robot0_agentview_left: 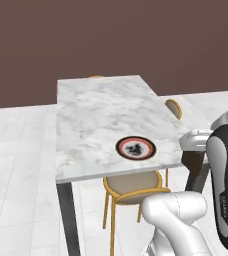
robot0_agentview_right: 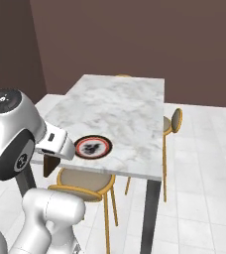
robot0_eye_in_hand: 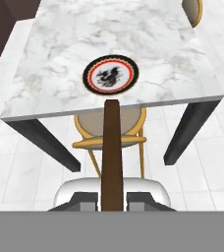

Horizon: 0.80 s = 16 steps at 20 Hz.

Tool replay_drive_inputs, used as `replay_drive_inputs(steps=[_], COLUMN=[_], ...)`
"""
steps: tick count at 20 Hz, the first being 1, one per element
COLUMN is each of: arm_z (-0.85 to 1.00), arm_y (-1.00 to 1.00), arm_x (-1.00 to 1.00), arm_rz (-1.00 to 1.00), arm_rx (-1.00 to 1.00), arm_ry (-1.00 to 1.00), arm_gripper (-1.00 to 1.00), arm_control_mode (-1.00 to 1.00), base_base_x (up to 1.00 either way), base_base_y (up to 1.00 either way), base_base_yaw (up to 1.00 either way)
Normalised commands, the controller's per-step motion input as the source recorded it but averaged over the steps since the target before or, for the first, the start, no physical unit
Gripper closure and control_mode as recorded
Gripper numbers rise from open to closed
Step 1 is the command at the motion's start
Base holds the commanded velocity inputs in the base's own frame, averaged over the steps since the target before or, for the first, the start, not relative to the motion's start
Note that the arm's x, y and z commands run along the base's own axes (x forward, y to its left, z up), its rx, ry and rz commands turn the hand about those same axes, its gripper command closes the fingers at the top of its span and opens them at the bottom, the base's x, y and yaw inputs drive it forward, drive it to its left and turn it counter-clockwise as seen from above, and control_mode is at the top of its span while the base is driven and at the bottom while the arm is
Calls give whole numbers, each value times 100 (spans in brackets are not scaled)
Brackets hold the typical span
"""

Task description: Start the toaster. Once the lever pops up, take the bread to the plate on the dining counter.

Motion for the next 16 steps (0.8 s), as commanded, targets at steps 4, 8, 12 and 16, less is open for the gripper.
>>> replay_drive_inputs(steps=[4,8,12,16], arm_z=[0,0,0,0], arm_y=[0,0,0,0], arm_x=[0,0,0,0], arm_rz=[0,0,0,0], arm_rx=[0,0,0,0], arm_ry=[0,0,0,0], arm_gripper=[100,100,100,100], arm_control_mode=[100,100,100,100], base_base_x=[7,2,18,29], base_base_y=[0,0,0,0], base_base_yaw=[-4,0,0,0])
